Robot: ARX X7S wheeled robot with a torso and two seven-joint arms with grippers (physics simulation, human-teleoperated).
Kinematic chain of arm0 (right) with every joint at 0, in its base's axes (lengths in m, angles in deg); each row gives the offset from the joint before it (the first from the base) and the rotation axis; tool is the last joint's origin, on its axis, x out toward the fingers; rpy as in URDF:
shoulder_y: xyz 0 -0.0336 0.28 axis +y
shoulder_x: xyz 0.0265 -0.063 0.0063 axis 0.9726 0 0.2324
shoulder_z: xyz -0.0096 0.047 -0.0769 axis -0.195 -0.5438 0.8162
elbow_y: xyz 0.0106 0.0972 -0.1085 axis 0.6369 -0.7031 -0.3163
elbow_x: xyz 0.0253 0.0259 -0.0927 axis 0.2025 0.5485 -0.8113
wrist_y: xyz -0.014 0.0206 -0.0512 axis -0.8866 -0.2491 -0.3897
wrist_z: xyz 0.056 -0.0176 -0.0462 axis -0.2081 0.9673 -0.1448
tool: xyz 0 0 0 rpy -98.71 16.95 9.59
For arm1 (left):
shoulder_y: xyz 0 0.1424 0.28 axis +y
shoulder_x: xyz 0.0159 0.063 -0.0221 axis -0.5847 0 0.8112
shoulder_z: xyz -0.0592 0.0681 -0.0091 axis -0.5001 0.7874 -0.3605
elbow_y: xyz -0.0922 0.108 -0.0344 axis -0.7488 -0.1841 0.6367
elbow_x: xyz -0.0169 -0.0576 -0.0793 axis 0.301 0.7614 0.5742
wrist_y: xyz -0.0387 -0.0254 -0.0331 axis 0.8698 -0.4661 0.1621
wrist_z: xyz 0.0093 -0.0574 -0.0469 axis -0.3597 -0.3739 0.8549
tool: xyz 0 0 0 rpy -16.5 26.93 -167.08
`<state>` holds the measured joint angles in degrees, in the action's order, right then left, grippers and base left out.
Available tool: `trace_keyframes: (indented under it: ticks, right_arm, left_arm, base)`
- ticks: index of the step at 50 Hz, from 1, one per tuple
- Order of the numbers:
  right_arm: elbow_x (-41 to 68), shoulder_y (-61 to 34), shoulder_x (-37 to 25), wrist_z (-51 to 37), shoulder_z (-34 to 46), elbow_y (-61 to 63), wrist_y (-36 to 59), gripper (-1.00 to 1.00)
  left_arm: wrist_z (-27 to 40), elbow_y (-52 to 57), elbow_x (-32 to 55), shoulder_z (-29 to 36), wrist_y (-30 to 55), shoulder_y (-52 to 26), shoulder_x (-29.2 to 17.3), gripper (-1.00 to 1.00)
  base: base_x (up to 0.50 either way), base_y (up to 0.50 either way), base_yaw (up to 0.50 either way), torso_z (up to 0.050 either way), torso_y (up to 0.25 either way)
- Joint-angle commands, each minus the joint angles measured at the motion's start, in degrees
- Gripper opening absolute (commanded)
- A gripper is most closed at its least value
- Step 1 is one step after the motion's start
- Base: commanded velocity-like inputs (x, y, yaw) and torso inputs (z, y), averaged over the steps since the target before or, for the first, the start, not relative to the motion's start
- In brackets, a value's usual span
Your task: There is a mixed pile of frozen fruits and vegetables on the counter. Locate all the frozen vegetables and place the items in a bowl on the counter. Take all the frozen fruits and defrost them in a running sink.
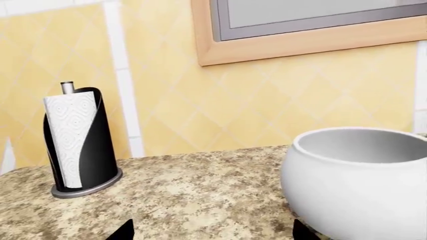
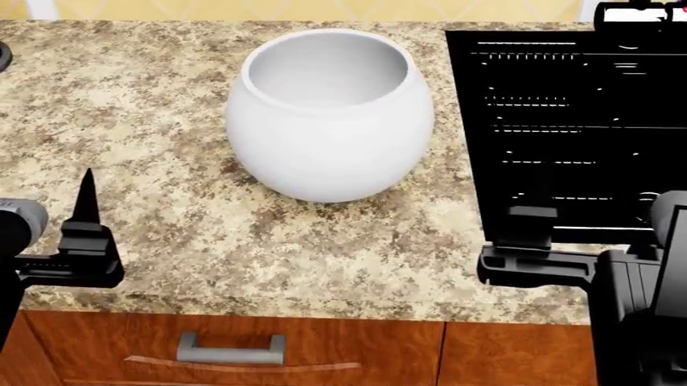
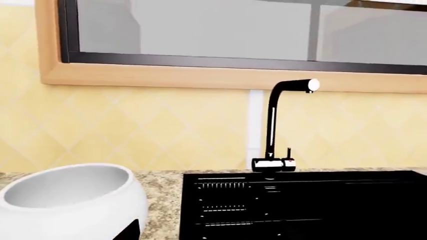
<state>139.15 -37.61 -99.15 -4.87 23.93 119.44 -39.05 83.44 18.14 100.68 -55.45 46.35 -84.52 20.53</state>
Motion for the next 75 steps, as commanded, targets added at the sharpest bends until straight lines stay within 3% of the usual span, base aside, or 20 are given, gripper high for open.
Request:
trace_keyframes:
  ticks: [1, 75]
  right_arm:
    - [0.10, 0.40, -0.42, -0.76, -0.21, 0.41, -0.15, 1.00]
    - [0.10, 0.44, 1.01, 1.45, -0.62, -1.12, 1.20, 1.00]
  left_arm:
    - [-0.01, -0.06, 0.22, 0.09, -0.10, -0.16, 0.18, 1.00]
    - [0.05, 0.37, 2.02, -0.35, -0.75, -0.20, 0.06, 1.00]
  base:
    - [0.00, -0.10, 0.00, 0.000, 0.000]
    - [0.00, -0.47, 0.00, 0.000, 0.000]
